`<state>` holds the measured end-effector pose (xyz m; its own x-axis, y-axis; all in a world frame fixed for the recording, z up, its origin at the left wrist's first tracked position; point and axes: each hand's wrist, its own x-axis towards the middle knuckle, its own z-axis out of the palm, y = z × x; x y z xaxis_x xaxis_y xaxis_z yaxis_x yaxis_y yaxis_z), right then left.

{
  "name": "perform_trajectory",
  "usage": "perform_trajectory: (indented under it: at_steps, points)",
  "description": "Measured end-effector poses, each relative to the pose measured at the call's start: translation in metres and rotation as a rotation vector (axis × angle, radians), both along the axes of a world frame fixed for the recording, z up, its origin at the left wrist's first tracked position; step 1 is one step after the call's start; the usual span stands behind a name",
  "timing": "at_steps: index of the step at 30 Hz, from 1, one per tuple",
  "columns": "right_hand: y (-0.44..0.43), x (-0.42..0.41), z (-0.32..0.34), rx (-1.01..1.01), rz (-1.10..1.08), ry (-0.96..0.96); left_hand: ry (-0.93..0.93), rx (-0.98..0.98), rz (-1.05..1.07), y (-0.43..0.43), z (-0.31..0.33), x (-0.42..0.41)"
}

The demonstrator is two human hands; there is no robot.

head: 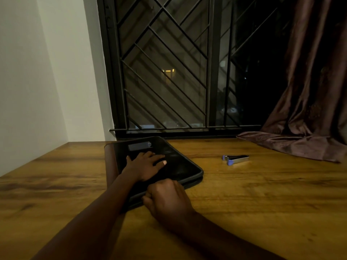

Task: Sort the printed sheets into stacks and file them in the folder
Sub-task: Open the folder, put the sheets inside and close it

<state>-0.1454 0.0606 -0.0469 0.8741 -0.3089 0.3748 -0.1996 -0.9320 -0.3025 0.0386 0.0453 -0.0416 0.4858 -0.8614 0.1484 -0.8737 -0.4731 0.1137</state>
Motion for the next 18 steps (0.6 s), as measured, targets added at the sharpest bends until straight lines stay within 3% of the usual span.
perform_trajectory:
  at_steps: [6,13,18]
  points:
    - [-0.043,-0.026,0.001,0.192,-0.228,-0.068,0.012,0.060,0.011,-0.004,0.008,-0.001]
    - [-0.088,-0.043,-0.007,0.478,-0.439,-0.342,0.017,0.088,0.049,-0.027,0.022,-0.021]
    - [-0.118,-0.042,-0.003,0.617,-0.478,-0.386,0.014,0.059,0.022,-0.030,0.007,-0.021]
